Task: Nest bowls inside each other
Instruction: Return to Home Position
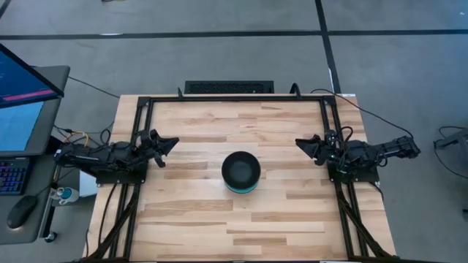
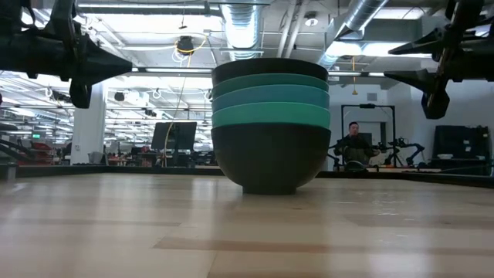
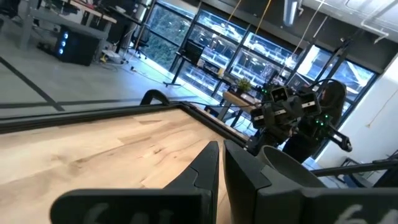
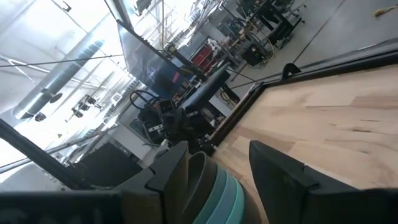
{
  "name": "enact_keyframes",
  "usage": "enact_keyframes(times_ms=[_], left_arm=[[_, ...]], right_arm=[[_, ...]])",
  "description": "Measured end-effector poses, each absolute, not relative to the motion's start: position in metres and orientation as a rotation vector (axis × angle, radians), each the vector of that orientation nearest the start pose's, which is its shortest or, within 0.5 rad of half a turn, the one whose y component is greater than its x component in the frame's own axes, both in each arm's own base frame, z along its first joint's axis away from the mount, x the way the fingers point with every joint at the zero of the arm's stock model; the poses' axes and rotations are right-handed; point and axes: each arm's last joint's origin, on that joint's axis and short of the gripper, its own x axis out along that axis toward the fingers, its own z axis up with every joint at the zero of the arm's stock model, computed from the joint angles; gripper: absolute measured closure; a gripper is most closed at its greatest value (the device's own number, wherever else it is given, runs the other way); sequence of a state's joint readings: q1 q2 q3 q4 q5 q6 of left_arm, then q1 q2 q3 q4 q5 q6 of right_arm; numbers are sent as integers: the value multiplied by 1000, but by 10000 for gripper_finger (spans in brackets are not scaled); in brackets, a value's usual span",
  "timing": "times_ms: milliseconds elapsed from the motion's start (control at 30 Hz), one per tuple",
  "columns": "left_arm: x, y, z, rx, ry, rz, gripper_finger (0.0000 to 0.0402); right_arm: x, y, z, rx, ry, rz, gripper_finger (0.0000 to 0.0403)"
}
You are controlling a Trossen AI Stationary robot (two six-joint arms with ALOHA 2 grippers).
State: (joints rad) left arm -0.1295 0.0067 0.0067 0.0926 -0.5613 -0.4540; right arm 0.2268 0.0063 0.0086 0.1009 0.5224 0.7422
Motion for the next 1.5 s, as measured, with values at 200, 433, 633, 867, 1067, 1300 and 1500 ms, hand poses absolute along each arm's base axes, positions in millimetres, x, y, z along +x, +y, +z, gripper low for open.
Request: enact_keyframes(times_ms=[200,433,633,867,1067,1300,1500], left_arm=[[94,3,174,-473,-183,405,388],[94,3,174,-465,-181,405,388],[94,3,174,-463,-181,405,388],[94,3,174,-463,-181,405,388],[94,3,174,-462,-180,403,388],[94,3,174,-462,-180,402,388],[94,3,174,-462,-180,402,388]], right_arm=[[94,7,175,774,-202,-246,211],[94,7,175,774,-202,-246,210],[94,7,175,774,-202,-246,211],[94,7,175,774,-202,-247,210],[94,7,175,774,-202,-247,211],[94,7,175,774,-202,-247,211],[94,7,175,774,-202,-247,209]])
